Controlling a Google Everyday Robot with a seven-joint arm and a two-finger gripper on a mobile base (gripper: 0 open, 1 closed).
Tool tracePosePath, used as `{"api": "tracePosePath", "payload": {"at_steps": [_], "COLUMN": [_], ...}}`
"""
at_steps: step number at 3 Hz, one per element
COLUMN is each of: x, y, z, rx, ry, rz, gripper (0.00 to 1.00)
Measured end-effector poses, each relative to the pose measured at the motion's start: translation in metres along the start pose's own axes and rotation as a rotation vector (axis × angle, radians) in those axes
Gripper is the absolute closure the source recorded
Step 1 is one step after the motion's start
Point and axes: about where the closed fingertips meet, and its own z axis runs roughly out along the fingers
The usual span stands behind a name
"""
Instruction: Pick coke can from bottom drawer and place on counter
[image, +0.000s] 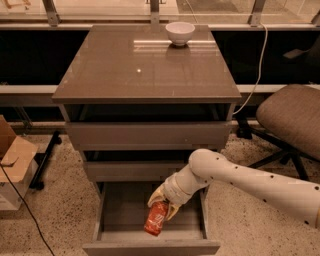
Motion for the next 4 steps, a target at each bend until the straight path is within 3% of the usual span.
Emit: {"api": "tracePosePath", "payload": {"at_steps": [2, 3, 4], "x": [0.002, -0.009, -0.017], "y": [-0.008, -0.033, -0.057], "z": [-0.085, -0.148, -0.191], "rx": [0.039, 0.011, -0.017], "ry": [0.08, 0.174, 0.24], "rz": [-0.009, -0.03, -0.046], "gripper": [1.0, 1.0, 1.0]}}
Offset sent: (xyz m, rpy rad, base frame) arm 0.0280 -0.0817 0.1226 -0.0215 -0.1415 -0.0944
